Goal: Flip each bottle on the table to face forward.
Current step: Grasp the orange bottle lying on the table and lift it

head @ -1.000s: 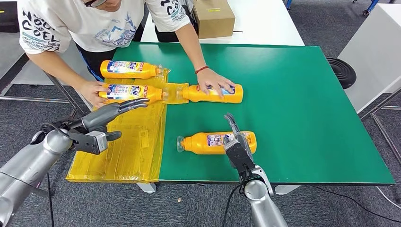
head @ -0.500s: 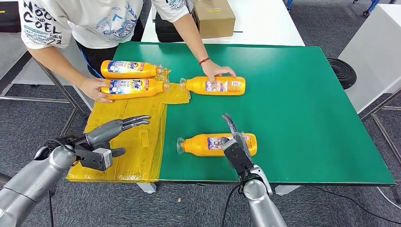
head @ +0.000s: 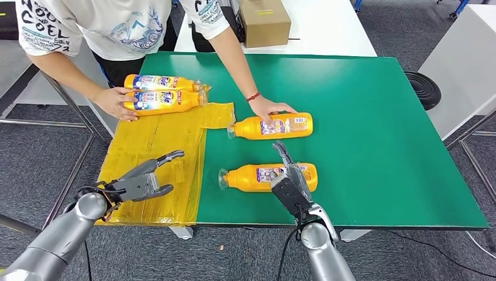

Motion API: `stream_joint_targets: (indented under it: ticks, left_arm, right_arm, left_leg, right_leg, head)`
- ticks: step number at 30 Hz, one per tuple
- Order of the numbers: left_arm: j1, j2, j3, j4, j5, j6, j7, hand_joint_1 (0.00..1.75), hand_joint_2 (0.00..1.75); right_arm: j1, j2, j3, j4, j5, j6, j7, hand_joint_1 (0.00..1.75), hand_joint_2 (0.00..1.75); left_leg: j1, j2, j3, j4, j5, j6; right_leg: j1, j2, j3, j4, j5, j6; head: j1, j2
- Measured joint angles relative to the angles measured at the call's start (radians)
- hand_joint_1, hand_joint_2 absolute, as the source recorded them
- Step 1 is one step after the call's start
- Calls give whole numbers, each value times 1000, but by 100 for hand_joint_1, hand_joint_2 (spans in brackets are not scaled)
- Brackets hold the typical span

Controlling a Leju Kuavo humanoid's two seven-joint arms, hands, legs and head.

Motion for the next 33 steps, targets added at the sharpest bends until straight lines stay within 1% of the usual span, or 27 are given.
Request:
stream_joint_targets:
  ticks: [9, 11, 14, 16, 21, 23, 25, 27, 29, 30, 33]
  left_arm:
    - [11, -15, 11, 19, 12, 2, 5, 0, 175]
    - [12, -17, 12, 23, 25, -4, 19, 0, 175]
    - [23, -23, 19, 34, 94, -22, 56, 0, 175]
    - [32, -30, 22, 51, 157, -26, 66, 0, 175]
    - [36, -44, 20, 112, 277, 13, 56, 0, 175]
    - [36, -52, 20, 135, 307, 42, 60, 0, 175]
    - [44, -64, 27, 151, 335, 87, 60, 0, 175]
    - [66, -79, 44, 153, 352, 157, 39, 0, 175]
    - [99, -100, 70, 142, 368, 223, -5, 0, 175]
    - [115, -113, 87, 133, 386, 242, -31, 0, 175]
    - [159, -167, 145, 98, 476, 260, -105, 0, 175]
  right_arm:
    - [0, 0, 2, 0, 2, 0, 0, 0, 0]
    - [0, 0, 2, 0, 4, 0, 0, 0, 0]
    - [-2, -2, 9, 4, 28, -8, 4, 0, 0]
    - [-7, -6, 19, 13, 60, -23, 13, 0, 0]
    - [-33, -30, 52, 27, 141, -47, 63, 0, 0]
    - [-54, -41, 68, 32, 180, -36, 101, 0, 0]
    - [-89, -57, 90, 45, 236, -7, 157, 0, 0]
    - [-128, -80, 115, 60, 284, 22, 199, 0, 87]
    - [-166, -108, 134, 72, 305, 43, 215, 0, 175]
    - [-188, -123, 143, 80, 309, 51, 219, 0, 175]
    - [-263, -161, 170, 112, 306, 64, 214, 0, 175]
  left_leg:
    - [0, 0, 0, 0, 0, 0]
    - [0, 0, 0, 0, 0, 0]
    - [0, 0, 0, 0, 0, 0]
    - [0, 0, 0, 0, 0, 0]
    - [0, 0, 0, 0, 0, 0]
    - [0, 0, 0, 0, 0, 0]
    - [0, 0, 0, 0, 0, 0]
    - [0, 0, 0, 0, 0, 0]
    - [0, 0, 0, 0, 0, 0]
    - [-1, 0, -1, 0, 0, 0]
    - [-1, -1, -1, 0, 0, 0]
  right_leg:
    - [0, 0, 0, 0, 0, 0]
    - [0, 0, 0, 0, 0, 0]
    - [0, 0, 0, 0, 0, 0]
    - [0, 0, 0, 0, 0, 0]
    - [0, 0, 0, 0, 0, 0]
    - [0, 0, 0, 0, 0, 0]
    - [0, 0, 0, 0, 1, 0]
    - [0, 0, 0, 0, 1, 0]
    - [0, 0, 0, 0, 1, 0]
    - [-1, 0, 0, 0, 1, 0]
    - [-1, 0, 0, 0, 1, 0]
  head:
    - [0, 0]
    - [0, 0]
    - [0, 0]
    - [0, 0]
    - [0, 0]
    - [0, 0]
    - [0, 0]
    - [0, 0]
    - [0, 0]
    - [0, 0]
    - [0, 0]
